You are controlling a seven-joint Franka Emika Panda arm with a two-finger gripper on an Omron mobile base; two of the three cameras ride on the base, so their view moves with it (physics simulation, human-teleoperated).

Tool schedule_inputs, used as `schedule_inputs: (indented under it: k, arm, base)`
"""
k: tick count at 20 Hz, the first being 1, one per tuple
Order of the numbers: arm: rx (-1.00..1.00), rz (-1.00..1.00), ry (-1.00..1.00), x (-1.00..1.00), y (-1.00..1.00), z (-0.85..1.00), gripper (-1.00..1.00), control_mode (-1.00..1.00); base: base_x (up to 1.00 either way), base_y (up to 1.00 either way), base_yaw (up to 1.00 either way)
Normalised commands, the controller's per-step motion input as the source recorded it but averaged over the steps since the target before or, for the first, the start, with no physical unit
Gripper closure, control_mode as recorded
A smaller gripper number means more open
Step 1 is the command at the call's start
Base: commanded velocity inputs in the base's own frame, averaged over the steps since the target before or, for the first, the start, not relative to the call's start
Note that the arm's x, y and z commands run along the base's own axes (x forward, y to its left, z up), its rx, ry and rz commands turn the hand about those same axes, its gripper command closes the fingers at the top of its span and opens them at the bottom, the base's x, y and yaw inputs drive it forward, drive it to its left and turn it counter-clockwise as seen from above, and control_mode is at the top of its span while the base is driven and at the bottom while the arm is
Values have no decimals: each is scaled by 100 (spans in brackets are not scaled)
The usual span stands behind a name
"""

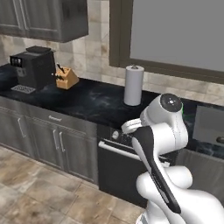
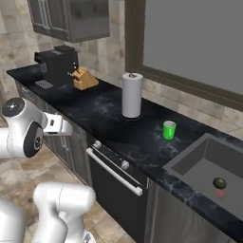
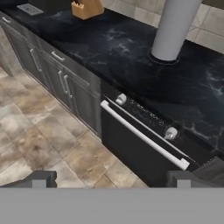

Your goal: Clear the mugs and bowl far away from the sink.

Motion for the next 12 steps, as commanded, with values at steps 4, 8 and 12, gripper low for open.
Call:
schedule_inputs:
  k: [4,8,12]
  arm:
    - [0,0,0,0,0,0,-100,100]
    - [0,0,0,0,0,0,-100,100]
    - [0,0,0,0,0,0,-100,100]
  base:
    - [17,-45,-23]
    - [26,-23,-32]
    - [34,-25,-31]
